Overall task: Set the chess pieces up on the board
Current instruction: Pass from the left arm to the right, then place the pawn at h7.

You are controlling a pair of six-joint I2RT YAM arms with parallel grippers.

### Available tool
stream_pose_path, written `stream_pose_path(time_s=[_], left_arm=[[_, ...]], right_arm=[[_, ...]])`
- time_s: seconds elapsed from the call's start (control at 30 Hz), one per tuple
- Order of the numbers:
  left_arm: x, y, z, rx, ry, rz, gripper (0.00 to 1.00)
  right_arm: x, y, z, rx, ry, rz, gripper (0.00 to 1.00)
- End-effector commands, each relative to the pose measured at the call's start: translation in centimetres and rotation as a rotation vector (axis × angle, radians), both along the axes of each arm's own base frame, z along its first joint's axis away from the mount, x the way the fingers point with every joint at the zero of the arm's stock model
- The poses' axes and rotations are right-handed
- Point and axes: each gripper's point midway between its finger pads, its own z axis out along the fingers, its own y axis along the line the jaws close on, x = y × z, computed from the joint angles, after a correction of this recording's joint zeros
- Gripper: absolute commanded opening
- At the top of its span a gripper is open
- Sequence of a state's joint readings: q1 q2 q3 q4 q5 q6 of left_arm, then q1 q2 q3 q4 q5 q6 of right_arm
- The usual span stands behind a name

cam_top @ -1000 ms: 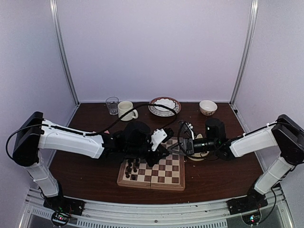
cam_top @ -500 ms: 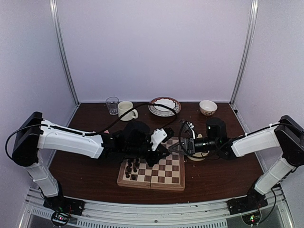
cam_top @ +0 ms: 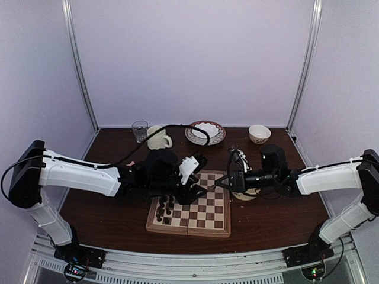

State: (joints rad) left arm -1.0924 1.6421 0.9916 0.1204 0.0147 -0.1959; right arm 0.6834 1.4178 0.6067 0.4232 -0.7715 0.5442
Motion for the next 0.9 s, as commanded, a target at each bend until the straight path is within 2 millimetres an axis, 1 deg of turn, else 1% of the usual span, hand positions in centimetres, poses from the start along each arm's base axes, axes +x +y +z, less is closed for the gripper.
stream_pose_path(time_s=[0.0,0.07,0.2,0.23,0.3,0.43,0.5,0.53,0.63,0.67,0.77,0.8,0.87], left_arm=[[2.2,2.2,4.7,-0.169,0.02,0.075,0.56],[3.1,4.0,5.9,-0.2,0.019,0.117,0.56],[5.2,7.4,6.7,-0.235,0.037,0.234,0.56],[5.7,8.3,6.9,-0.234,0.038,0.273,0.56],[7.1,10.5,6.9,-0.22,0.022,0.38,0.56],[8.2,13.7,7.5,-0.207,-0.033,0.517,0.56],[8.5,15.2,7.8,-0.206,-0.074,0.571,0.56],[8.7,16.0,7.8,-0.205,-0.091,0.601,0.57],[8.9,17.7,8.3,-0.226,-0.117,0.647,0.59],[8.9,18.0,8.3,-0.227,-0.122,0.657,0.59],[9.2,18.6,8.2,-0.213,-0.136,0.684,0.59],[9.2,18.8,8.2,-0.21,-0.14,0.691,0.59],[9.3,18.9,8.2,-0.205,-0.145,0.7,0.59]], right_arm=[[2.2,-1.4,0.0,-0.177,-0.124,-0.135,0.0],[3.0,-1.5,-0.2,-0.24,-0.149,-0.176,0.0],[4.2,-0.6,-0.7,-0.359,-0.195,-0.208,0.0],[4.8,0.1,-0.1,-0.37,-0.223,-0.211,0.0],[5.3,0.9,-0.7,-0.446,-0.246,-0.216,0.0],[6.5,3.3,-0.9,-0.565,-0.325,-0.204,0.0],[7.2,4.7,-1.2,-0.608,-0.36,-0.194,0.0],[7.5,5.4,-1.7,-0.634,-0.373,-0.187,0.0],[8.6,7.4,-2.3,-0.666,-0.405,-0.179,0.0],[8.9,7.9,-3.0,-0.676,-0.405,-0.173,0.0],[9.9,9.3,-3.7,-0.686,-0.417,-0.16,0.0],[10.2,9.9,-3.6,-0.684,-0.423,-0.157,0.0],[11.0,10.4,-4.1,-0.705,-0.438,-0.167,0.0]])
